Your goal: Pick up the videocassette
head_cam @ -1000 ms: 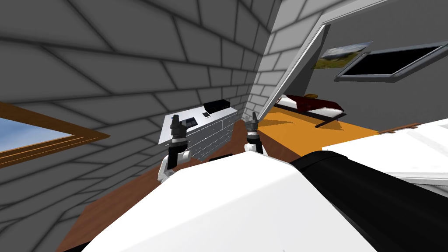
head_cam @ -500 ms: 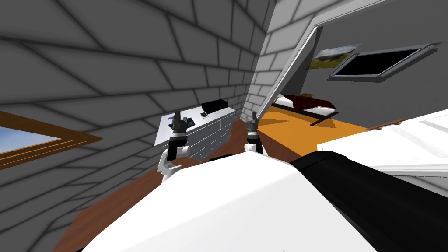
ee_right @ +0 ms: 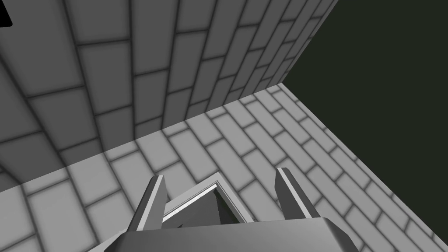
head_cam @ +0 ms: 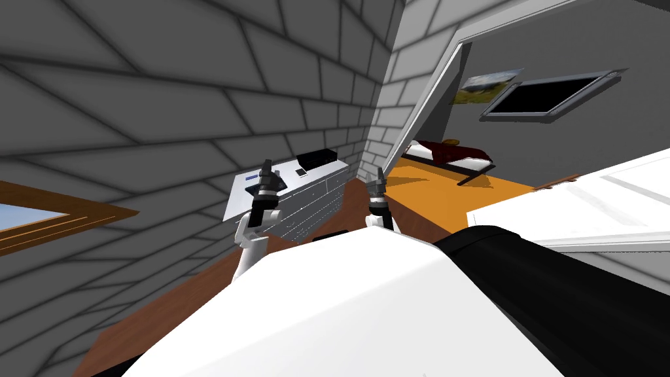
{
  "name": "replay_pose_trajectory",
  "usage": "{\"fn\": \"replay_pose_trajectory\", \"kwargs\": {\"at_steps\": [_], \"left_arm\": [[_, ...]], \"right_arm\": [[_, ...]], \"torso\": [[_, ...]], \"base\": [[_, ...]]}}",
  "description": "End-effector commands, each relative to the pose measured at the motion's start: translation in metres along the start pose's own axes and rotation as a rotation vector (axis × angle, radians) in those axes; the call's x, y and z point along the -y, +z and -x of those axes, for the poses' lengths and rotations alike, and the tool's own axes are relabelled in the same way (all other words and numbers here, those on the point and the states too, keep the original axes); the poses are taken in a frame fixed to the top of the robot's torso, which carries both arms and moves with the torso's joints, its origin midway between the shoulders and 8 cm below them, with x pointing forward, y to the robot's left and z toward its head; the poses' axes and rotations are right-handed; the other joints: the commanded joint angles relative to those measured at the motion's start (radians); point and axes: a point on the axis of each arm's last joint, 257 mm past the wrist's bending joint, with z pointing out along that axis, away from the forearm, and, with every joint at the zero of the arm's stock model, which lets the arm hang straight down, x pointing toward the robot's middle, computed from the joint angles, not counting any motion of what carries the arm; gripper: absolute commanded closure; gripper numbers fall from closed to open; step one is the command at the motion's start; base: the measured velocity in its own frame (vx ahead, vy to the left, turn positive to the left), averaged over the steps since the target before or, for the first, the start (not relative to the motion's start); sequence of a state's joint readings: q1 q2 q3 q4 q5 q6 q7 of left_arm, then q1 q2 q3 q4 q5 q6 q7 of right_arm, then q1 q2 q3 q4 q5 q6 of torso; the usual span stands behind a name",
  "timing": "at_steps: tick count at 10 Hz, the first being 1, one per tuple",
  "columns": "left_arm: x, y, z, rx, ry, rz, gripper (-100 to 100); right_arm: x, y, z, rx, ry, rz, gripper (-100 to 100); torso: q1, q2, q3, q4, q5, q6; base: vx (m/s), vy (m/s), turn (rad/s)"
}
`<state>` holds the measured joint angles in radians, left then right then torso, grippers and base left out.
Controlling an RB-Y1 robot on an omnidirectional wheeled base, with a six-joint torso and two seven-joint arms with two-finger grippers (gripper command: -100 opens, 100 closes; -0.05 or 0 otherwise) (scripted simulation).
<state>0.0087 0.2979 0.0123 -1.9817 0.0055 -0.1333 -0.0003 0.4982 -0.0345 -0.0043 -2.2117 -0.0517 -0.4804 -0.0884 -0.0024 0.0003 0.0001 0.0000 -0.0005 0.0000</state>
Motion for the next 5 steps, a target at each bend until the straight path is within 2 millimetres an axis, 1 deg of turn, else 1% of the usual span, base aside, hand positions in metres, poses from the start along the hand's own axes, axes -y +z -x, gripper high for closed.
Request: {"fn": "replay_pose_trajectory", "kwargs": {"at_steps": [1, 2, 3, 4, 5], "left_arm": [[0.002, 0.015, 0.005, -0.004, 0.005, 0.009, -100], [0.006, 0.018, 0.004, -0.004, 0.005, 0.0, -100], [-0.01, 0.029, 0.011, -0.008, 0.018, 0.047, -100], [-0.001, 0.038, 0.011, -0.009, 0.017, 0.029, -100], [-0.018, 0.046, 0.02, -0.009, 0.031, 0.078, -100]], "right_arm": [[0.0, 0.0, 0.0, 0.0, 0.0, 0.0, 0], [0.0, 0.0, 0.0, 0.0, 0.0, 0.0, 0], [0.0, 0.0, 0.0, 0.0, 0.0, 0.0, 0], [0.0, 0.0, 0.0, 0.0, 0.0, 0.0, 0], [0.0, 0.0, 0.0, 0.0, 0.0, 0.0, 0]], "torso": [[0.0, 0.0, 0.0, 0.0, 0.0, 0.0], [0.0, 0.0, 0.0, 0.0, 0.0, 0.0], [0.001, 0.0, 0.0, 0.0, 0.0, 0.0], [0.001, 0.0, 0.0, 0.0, 0.0, 0.0], [0.001, 0.0, 0.0, 0.0, 0.0, 0.0]], "base": [[-0.008, -0.033, -0.043], [0.0, -0.013, 0.002], [-0.001, -0.028, -0.072], [-0.003, -0.028, -0.039], [-0.001, -0.042, -0.072]]}}
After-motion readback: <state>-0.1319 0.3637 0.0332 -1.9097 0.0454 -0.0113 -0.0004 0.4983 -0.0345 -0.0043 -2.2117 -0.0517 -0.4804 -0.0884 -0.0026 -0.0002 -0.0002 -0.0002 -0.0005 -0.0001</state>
